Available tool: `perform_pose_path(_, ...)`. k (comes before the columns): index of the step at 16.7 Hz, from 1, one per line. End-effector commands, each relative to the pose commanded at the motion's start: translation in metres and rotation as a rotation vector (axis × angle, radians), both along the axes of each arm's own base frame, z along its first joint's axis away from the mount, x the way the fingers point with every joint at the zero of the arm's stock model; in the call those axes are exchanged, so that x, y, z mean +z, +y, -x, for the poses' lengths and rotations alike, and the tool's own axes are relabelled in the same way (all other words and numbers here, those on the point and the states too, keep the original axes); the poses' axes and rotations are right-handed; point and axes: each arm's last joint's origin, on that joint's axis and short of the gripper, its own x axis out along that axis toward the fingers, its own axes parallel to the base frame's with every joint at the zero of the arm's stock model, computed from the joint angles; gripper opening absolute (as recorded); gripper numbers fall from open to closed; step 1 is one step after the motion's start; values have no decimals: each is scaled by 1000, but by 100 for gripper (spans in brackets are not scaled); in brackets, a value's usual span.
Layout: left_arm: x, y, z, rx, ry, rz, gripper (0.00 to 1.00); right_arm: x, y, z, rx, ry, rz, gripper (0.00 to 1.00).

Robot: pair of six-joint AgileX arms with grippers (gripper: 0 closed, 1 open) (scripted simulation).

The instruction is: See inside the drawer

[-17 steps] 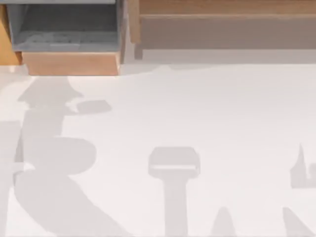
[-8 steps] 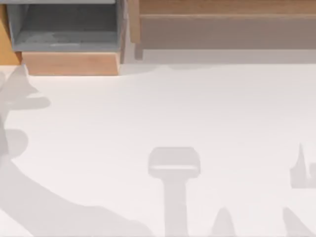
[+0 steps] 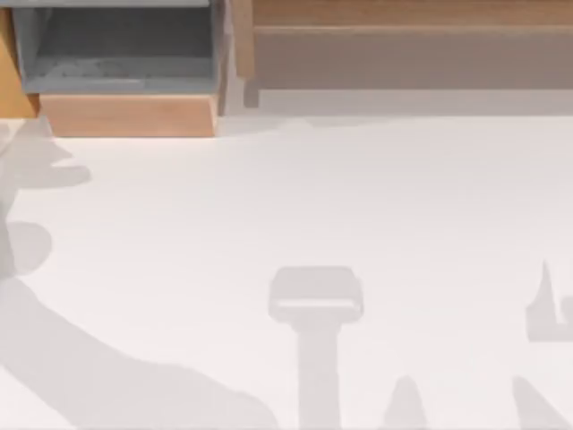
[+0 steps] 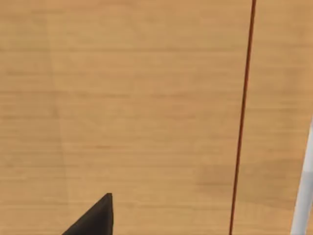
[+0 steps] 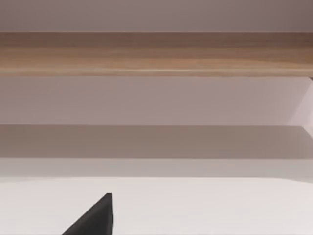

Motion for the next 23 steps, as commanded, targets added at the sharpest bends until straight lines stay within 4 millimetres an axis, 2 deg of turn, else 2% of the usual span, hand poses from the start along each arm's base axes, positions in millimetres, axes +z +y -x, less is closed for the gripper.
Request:
perform_pose_path(3,0,0,-9,0,0,0,100,0,0,0,0,0,0,100)
perform_pose_path(6,0,0,-10,0,0,0,100,0,0,0,0,0,0,100)
perform_pose_path(19,0,0,-10,0,0,0,2,0,0,0,0,0,0,100)
perform_pose_path(23,0,0,-10,0,0,0,0,0,0,0,0,0,0,100)
